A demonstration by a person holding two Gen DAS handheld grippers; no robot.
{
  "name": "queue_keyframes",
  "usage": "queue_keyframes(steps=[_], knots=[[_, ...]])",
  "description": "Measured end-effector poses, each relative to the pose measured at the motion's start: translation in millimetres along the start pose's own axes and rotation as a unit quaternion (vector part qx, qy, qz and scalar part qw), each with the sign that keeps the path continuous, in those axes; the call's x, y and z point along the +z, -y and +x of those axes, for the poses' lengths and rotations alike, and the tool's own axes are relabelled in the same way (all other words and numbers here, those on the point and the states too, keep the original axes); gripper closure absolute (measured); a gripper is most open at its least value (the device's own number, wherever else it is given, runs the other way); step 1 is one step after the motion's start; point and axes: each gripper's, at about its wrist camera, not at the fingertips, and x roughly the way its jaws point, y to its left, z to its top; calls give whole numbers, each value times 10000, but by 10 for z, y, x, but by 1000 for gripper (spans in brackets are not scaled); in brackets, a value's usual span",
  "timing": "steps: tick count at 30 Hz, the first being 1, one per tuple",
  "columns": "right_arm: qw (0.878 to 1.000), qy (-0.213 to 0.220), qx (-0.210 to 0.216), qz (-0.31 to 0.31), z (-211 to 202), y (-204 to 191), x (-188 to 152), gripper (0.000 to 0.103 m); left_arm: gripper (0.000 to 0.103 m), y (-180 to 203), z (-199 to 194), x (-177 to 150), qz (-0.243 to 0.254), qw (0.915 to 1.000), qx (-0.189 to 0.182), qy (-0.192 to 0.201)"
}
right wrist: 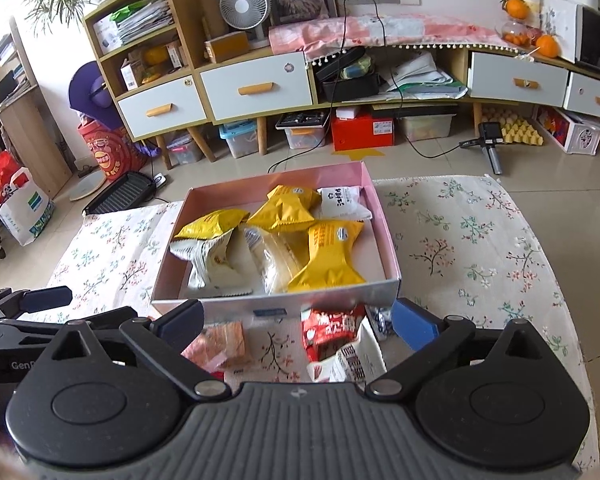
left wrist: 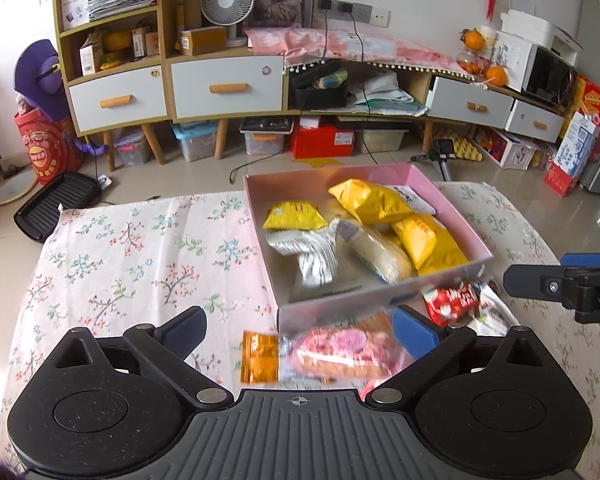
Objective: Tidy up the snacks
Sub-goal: 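Withdraw both open tools from the box back over the remaining snacks, then grasp the gold-wrapped bar with the left tool while the right tool grasps the white printed bag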
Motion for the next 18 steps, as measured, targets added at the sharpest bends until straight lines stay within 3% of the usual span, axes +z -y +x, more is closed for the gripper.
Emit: queue_keyframes(steps=[18], knots=[[9994,99,15,-337,-114,-57,-362,0,3,62,-235,-512,276,9996,-115,-11]])
